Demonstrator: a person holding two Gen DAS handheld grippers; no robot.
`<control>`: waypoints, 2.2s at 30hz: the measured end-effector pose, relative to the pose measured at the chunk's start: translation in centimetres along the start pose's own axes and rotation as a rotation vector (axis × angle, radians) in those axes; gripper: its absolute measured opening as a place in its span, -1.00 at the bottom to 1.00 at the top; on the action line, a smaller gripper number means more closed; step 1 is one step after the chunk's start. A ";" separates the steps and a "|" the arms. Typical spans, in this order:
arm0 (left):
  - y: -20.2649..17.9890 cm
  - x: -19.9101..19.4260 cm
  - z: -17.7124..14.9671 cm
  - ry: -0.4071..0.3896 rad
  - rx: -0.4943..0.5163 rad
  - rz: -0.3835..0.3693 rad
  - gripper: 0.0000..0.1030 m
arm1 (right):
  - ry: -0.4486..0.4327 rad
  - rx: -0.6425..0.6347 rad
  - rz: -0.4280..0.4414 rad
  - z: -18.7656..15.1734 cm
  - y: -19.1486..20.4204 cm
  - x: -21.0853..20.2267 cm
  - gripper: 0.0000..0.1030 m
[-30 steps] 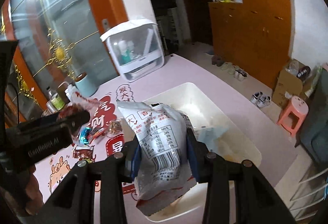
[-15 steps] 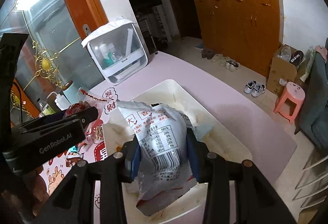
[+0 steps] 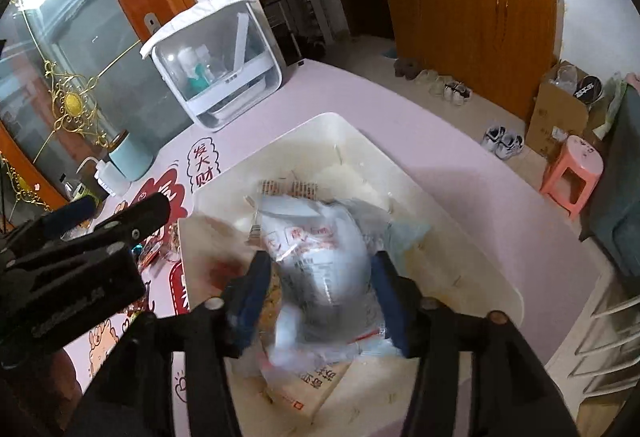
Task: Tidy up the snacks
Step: 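Carry both packs over the white tray and open both tools to drop them, then move both tools back over the snacks on the table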
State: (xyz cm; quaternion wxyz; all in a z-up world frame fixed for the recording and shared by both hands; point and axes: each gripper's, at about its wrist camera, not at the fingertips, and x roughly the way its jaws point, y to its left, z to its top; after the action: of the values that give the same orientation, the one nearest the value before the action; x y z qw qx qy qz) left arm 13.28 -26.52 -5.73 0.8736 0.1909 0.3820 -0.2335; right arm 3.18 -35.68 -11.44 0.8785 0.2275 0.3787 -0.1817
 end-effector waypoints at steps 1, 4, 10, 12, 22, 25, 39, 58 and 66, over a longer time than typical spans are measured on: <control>0.0 -0.1 0.0 -0.005 0.005 0.008 0.66 | -0.002 -0.001 -0.002 0.0 0.0 0.0 0.10; 0.1 -0.4 -0.2 -0.010 0.018 0.020 0.76 | -0.007 -0.002 0.005 -0.2 0.3 -0.4 0.15; 1.2 -0.6 -0.9 0.027 -0.012 -0.002 0.76 | -0.008 -0.014 0.009 -0.4 1.0 -0.7 0.16; 1.8 -0.9 -1.2 0.033 -0.031 -0.007 0.76 | -0.008 -0.019 0.008 -0.6 1.3 -0.9 0.16; 4.8 -3.0 -3.2 0.035 -0.110 0.003 0.76 | -0.037 -0.077 0.012 -1.4 4.2 -2.5 0.15; 6.1 -3.9 -4.0 0.023 -0.132 0.020 0.76 | -0.049 -0.096 0.014 -1.5 5.3 -2.9 0.15; 15.9 -6.9 -8.6 0.026 -0.287 0.132 0.76 | -0.059 -0.230 0.072 -2.9 12.7 -3.2 0.15; 30.2 -5.5 -14.2 0.069 -0.450 0.293 0.76 | 0.070 -0.357 0.162 -6.3 22.3 2.1 0.15; 32.3 -0.9 -15.3 0.115 -0.318 0.267 0.76 | 0.231 -0.332 0.219 -9.0 25.1 7.7 0.15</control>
State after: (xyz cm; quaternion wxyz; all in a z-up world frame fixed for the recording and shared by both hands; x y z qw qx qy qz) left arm 21.80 7.99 -9.71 0.8926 0.1125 0.4346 -0.0411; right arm 15.31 -11.13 -16.11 0.8692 0.1390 0.4745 0.0065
